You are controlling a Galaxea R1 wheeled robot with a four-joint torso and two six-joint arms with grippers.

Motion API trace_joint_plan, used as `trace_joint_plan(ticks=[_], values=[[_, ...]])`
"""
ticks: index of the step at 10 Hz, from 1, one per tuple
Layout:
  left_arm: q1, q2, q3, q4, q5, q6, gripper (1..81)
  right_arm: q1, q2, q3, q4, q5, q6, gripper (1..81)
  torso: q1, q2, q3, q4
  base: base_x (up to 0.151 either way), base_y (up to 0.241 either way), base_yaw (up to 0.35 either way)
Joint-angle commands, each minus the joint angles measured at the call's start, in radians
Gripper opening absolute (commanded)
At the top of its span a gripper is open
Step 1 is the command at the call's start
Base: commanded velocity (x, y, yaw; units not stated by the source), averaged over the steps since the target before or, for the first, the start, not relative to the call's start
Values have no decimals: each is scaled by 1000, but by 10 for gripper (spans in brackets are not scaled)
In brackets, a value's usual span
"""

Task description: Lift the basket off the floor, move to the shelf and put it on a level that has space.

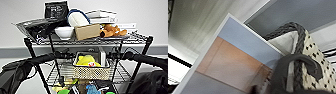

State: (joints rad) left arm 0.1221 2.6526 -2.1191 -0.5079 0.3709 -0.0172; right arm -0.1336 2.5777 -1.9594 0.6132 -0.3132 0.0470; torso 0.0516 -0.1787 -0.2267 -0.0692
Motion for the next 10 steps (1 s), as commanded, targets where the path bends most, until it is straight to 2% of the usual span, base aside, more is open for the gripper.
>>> trace_joint_plan(ticks=[1, 8, 9, 10], values=[[-207, -20, 33, 0, 10, -4, 811, 165, -8, 16, 10, -40, -3, 811, 0, 0, 0, 0, 0, 0, 0], [-172, -41, 57, -9, -1, -7, 811, 157, -66, 91, 16, -32, 2, 811, 0, 0, 0, 0, 0, 0, 0], [-172, -44, 58, -12, -1, -7, 10, 157, -67, 93, 16, -33, 2, 811, 0, 0, 0, 0, 0, 0, 0], [-172, -52, 64, -14, -1, -7, 10, 157, -72, 99, 16, -33, 2, 811, 0, 0, 0, 0, 0, 0, 0]])
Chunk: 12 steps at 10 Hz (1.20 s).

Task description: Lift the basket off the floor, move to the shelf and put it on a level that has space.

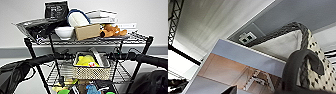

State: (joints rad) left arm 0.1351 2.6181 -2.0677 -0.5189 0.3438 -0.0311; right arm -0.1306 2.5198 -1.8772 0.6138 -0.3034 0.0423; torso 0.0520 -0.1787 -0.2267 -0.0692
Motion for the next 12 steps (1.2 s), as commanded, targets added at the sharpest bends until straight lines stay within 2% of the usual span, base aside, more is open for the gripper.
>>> trace_joint_plan(ticks=[1, 4, 7, 9, 12], values=[[-185, -44, 47, -3, 24, 5, 10, 156, -32, 38, 15, -42, 7, 811, 0, 0, 0, 0, 0, 0, 0], [-186, -170, 215, 4, -3, 2, 10, 154, -127, 161, 15, -28, 13, 811, 0, 0, 0, 0, 0, 0, 0], [-179, -292, 316, 11, -3, 2, 10, 139, -227, 271, 15, 1, 14, 811, 0, 0, 0, 0, 0, 0, 0], [-159, -334, 343, 16, -2, 2, 10, 131, -257, 310, 15, 1, 14, 811, 0, 0, 0, 0, 0, 0, 0], [-142, -302, 336, 14, 0, 3, 10, 130, -255, 313, 15, 1, 14, 811, 0, 0, 0, 0, 0, 0, 0]])
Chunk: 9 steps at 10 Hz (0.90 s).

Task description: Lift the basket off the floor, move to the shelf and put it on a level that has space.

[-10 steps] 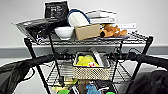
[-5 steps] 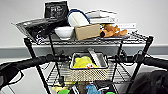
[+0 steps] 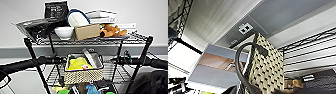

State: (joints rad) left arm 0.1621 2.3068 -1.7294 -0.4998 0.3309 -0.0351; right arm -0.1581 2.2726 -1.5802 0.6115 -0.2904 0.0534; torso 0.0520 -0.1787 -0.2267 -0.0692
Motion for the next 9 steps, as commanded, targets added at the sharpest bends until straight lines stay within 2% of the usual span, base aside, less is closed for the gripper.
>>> trace_joint_plan(ticks=[1, 3, 4, 7, 9], values=[[-170, 29, -15, -3, 23, 7, 10, 151, -9, 13, 17, -10, 3, 811, 0, 0, 0, 0, 0, 0, 0], [-158, 31, -10, -5, 23, 6, 10, 136, -9, 8, 16, -9, 3, 811, 0, 0, 0, 0, 0, 0, 0], [-148, 33, -6, -11, 16, 4, 811, 131, -8, 7, 16, 4, 3, 811, 0, 0, 0, 0, 0, 0, 0], [-146, 79, 2, -13, 11, -25, 811, 126, -9, 10, 16, 5, 2, 811, 0, 0, 0, 0, 0, 0, 0], [-128, 47, 79, -14, -21, -26, 811, 111, -9, 7, 14, 13, 2, 811, 0, 0, 0, 0, 0, 0, 0]])
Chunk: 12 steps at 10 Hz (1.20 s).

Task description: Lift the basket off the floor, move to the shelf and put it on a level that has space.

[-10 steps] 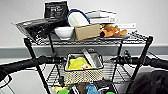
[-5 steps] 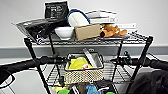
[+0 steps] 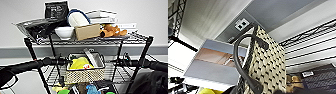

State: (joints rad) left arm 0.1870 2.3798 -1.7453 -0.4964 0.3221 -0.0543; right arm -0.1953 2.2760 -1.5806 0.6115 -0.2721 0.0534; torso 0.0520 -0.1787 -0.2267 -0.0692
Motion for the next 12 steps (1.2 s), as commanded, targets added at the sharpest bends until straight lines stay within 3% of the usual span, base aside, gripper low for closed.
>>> trace_joint_plan(ticks=[1, 4, 9, 12], values=[[-139, -68, 162, -21, -73, -7, 811, 147, -8, 7, 14, -1, 2, 811, 0, 0, 0, 0, 0, 0, 0], [-87, -195, 341, -21, -188, -6, 811, 142, -10, 12, 14, -1, 2, 811, 0, 0, 0, 0, 0, 0, 0], [11, -466, 573, 13, -241, -6, 811, 119, -19, 30, 14, 1, 2, 811, 0, 0, 0, 0, 0, 0, 0], [175, -575, 645, 13, -247, 7, 811, -17, -99, 97, 8, 42, -1, 811, 0, 0, 0, 0, 0, 0, 0]])
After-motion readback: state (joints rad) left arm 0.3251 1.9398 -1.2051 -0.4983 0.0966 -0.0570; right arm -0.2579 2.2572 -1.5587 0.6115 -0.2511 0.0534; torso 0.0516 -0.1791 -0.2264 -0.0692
